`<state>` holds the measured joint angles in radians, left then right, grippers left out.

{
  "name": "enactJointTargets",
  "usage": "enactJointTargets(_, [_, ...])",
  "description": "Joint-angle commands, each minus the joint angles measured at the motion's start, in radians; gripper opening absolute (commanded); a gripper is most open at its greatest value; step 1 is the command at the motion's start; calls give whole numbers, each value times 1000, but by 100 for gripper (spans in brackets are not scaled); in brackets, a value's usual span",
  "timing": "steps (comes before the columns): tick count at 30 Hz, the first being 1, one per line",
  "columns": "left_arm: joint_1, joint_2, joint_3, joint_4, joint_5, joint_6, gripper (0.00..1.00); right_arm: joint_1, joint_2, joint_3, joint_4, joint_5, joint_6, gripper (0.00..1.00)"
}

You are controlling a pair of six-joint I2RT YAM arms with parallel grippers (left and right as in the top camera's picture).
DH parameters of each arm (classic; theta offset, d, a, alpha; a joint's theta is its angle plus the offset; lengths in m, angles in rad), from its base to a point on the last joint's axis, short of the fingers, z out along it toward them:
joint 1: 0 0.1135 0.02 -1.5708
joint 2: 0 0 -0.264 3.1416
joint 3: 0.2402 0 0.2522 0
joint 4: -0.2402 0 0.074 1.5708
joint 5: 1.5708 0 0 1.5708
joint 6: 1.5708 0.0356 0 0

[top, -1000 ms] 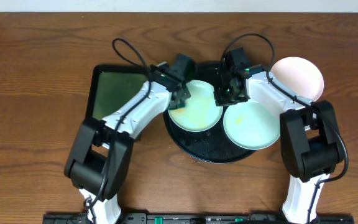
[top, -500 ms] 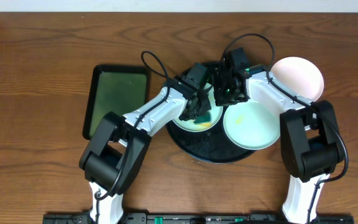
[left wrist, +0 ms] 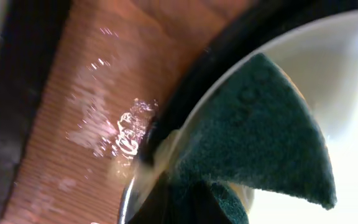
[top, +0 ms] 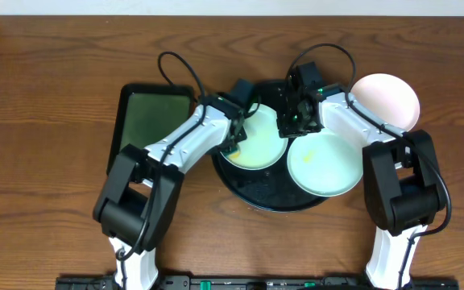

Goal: Clean dirty plates on tray and stack at the side

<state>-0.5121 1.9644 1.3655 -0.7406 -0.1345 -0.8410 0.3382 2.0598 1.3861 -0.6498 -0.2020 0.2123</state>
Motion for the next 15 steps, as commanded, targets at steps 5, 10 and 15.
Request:
enactJointTargets(5, [104, -195, -32, -40, -153, 11, 8, -2, -2, 40, -40, 92, -36, 1])
enactJointTargets(10, [154, -271, -32, -41, -109, 55, 7, 11, -48, 121, -97, 95, -131, 1])
enactJointTargets(15, [261, -285, -33, -41, 41, 142, 7, 56, -126, 192, -158, 190, -293, 1])
